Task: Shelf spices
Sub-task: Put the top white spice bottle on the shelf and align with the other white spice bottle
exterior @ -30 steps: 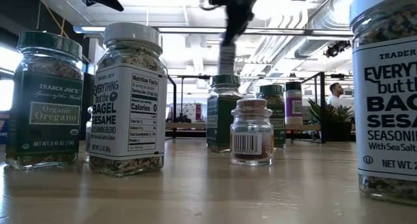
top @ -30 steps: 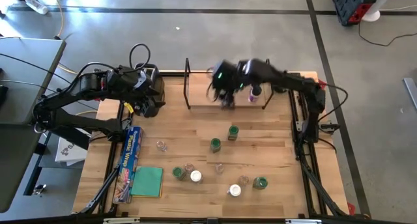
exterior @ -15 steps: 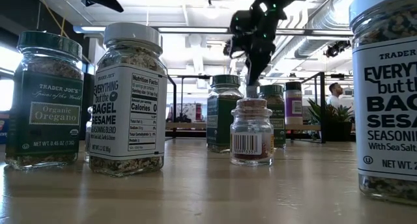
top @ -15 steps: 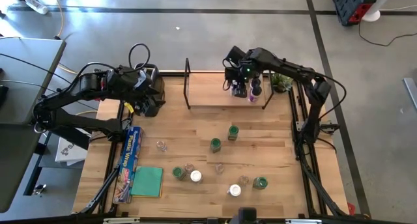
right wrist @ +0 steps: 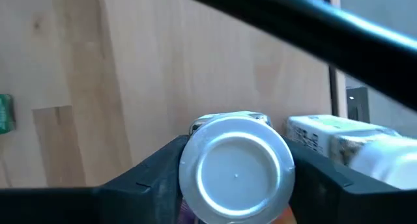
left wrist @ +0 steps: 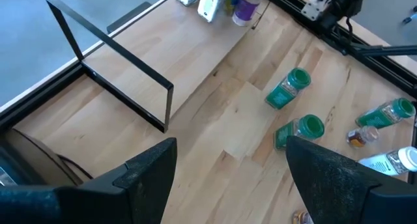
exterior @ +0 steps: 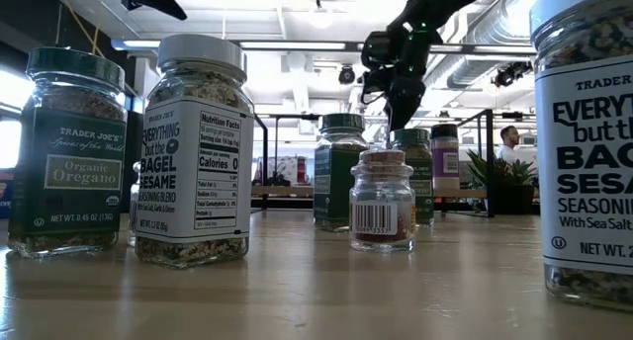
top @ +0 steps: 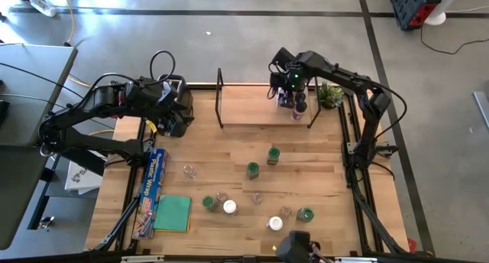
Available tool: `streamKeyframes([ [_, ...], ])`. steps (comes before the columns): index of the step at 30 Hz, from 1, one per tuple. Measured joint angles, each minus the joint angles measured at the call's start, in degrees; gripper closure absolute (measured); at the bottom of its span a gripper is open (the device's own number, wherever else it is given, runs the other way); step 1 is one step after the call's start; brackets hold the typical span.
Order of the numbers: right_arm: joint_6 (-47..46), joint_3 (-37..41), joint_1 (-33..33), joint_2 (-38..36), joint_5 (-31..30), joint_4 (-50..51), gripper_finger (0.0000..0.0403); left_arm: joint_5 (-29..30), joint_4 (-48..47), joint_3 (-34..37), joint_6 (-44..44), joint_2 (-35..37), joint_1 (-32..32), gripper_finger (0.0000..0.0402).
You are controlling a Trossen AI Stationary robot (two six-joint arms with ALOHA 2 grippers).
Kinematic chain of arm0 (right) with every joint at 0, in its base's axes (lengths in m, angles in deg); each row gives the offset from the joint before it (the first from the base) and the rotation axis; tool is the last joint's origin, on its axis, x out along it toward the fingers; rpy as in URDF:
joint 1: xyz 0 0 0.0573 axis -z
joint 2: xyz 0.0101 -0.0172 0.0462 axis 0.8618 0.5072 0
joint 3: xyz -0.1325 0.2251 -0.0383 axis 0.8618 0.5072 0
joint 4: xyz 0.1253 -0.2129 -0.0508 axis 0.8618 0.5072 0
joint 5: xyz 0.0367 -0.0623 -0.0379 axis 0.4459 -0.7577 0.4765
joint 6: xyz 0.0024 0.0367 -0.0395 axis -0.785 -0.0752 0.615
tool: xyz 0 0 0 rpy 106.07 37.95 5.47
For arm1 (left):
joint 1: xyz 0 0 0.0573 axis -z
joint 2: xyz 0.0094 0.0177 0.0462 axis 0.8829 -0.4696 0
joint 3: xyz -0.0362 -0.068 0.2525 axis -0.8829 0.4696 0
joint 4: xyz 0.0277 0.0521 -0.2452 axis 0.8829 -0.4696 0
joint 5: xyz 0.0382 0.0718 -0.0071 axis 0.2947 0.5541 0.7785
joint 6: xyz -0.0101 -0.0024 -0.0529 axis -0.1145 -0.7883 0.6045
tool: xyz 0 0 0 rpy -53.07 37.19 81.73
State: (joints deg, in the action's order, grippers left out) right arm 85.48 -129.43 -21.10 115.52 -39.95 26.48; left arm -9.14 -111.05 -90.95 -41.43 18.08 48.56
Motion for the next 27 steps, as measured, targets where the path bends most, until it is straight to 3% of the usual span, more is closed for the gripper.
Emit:
streamKeyframes([
  [4, 0.21, 0.0, 0.68, -0.02, -2.17, -0.09, 0.0169, 0.1, 0.02, 0.0, 0.11, 0.0, 0.0, 0.0119],
  [27, -5.58, -2.52, 0.98, -0.02, -7.4, 3.49, 0.0168, 0.18, 0.02, 0.0, 1.53, 0.0, 0.0, 0.0119],
])
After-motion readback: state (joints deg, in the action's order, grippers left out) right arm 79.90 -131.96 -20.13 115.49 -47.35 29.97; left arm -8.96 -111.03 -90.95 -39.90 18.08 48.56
